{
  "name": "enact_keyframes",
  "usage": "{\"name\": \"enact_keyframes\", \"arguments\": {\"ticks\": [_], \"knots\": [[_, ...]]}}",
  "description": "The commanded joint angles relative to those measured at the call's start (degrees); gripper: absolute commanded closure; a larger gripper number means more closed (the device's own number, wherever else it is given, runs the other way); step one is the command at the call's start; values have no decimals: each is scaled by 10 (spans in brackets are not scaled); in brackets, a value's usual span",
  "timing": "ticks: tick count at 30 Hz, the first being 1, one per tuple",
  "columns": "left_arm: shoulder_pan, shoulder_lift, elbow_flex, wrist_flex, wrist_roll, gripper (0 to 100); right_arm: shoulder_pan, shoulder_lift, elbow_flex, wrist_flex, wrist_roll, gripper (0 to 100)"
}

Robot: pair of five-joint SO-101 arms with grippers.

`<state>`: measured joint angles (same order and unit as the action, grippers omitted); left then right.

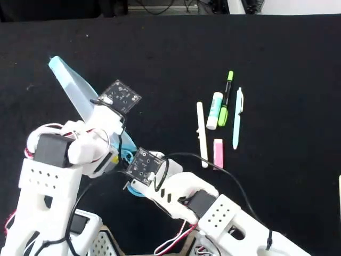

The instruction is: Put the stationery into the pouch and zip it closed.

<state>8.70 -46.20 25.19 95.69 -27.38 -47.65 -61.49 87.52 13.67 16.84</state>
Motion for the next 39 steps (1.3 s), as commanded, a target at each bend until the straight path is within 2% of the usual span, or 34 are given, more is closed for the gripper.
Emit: {"name": "enact_keyframes", "arguments": {"ticks": [1, 5, 10, 19, 22, 24, 28, 29, 32, 39], "knots": [[-37, -5, 34, -49, -33, 798, 0, -12, -3, -13, 1, 987], [-74, -9, 57, -89, -33, 798, 0, -12, -3, -13, 1, 987], [-78, -10, 66, -105, -29, 798, 0, -12, -3, -13, 1, 987], [-48, -11, 66, -113, -25, 798, 0, -12, -3, -13, 1, 987], [-33, -11, 66, -132, 9, 799, 0, -12, -3, -13, 2, 987], [-24, -11, 66, -142, 25, 835, 0, -12, -2, -13, 2, 987], [-6, -11, 66, -137, 32, 979, 1, -13, -3, -13, 3, 987], [-4, -11, 66, -136, 32, 966, 2, -13, -4, -13, 3, 987], [-7, -11, 62, -137, 42, 973, 32, -14, -8, -18, 0, 987], [-8, -11, 13, -145, 125, 970, 114, -14, -36, -13, 0, 987]]}}
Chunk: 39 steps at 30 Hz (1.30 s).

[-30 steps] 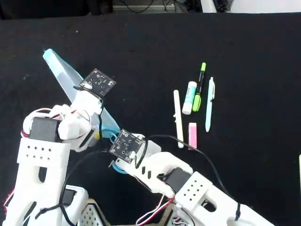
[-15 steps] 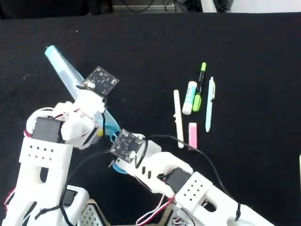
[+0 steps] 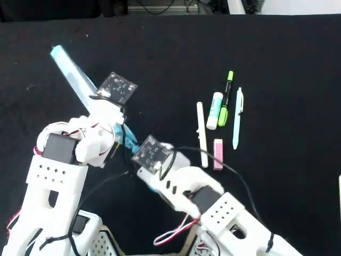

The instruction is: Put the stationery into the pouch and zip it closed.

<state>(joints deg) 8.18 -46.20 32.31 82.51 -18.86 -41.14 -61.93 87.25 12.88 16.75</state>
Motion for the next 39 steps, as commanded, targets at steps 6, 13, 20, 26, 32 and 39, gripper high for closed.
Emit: {"name": "enact_keyframes", "arguments": {"ticks": [6, 13, 20, 26, 32, 39], "knots": [[-51, -11, -124, -10, 44, 970, 75, -9, -72, 11, 4, 988], [-108, -11, -172, -8, 84, 970, 81, -9, -246, 243, 5, 988], [-107, -11, -229, -6, 116, 970, 82, -9, -374, 334, 51, 988], [-107, -11, -298, 42, 120, 970, 82, -8, -459, 395, 84, 988], [-109, -3, -301, 102, 118, 970, 82, -7, -545, 484, 85, 988], [-95, -4, -304, 149, 116, 859, 78, -5, -553, 484, 85, 988]]}}
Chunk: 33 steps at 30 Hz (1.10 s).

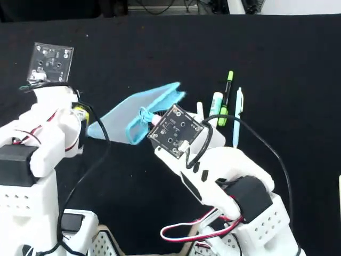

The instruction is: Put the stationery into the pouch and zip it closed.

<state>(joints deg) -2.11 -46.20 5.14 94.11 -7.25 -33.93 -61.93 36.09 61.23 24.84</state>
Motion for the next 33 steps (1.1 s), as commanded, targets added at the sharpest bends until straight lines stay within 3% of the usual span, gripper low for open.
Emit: {"name": "enact_keyframes", "arguments": {"ticks": [1, 8, 11, 15, 20, 23, 26, 33], "knots": [[20, -4, -32, 45, 0, 835, 6, -4, -44, 0, 4, 988], [53, -55, -17, 68, 6, 830, 6, -4, -43, -11, 4, 988], [73, -82, -14, 67, 52, 829, 6, -4, -41, -11, 4, 988], [146, -123, -27, 67, 95, 828, 6, -4, -41, -20, 4, 988], [257, -161, 1, 66, 98, 812, 6, -4, -41, -18, 4, 988], [232, -155, 50, 47, 99, 755, 6, -4, -40, -18, 4, 988], [196, -143, 84, 9, 98, 759, 6, -4, -40, -18, 4, 988], [182, -116, 141, -53, 97, 759, 7, -5, -40, -18, 4, 988]]}}
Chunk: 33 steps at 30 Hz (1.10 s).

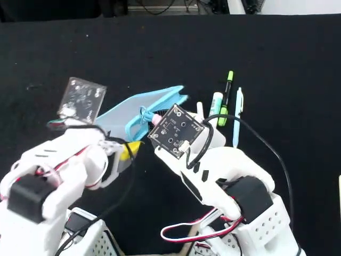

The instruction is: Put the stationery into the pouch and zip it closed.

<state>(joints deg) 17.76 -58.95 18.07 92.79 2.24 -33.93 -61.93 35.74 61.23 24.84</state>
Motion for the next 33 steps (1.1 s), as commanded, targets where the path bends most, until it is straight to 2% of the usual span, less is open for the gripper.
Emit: {"name": "enact_keyframes", "arguments": {"ticks": [1, 5, 8, 33], "knots": [[-31, 14, 17, -47, 2, 759, 8, -6, -36, -18, 4, 988], [-89, 18, 33, -67, 2, 759, 7, -8, -25, -10, 4, 988], [-103, 13, 44, -67, 2, 761, 7, -8, -8, -16, 4, 988], [-98, 18, -34, -62, 6, 762, 6, -7, -6, -15, 4, 988]]}}
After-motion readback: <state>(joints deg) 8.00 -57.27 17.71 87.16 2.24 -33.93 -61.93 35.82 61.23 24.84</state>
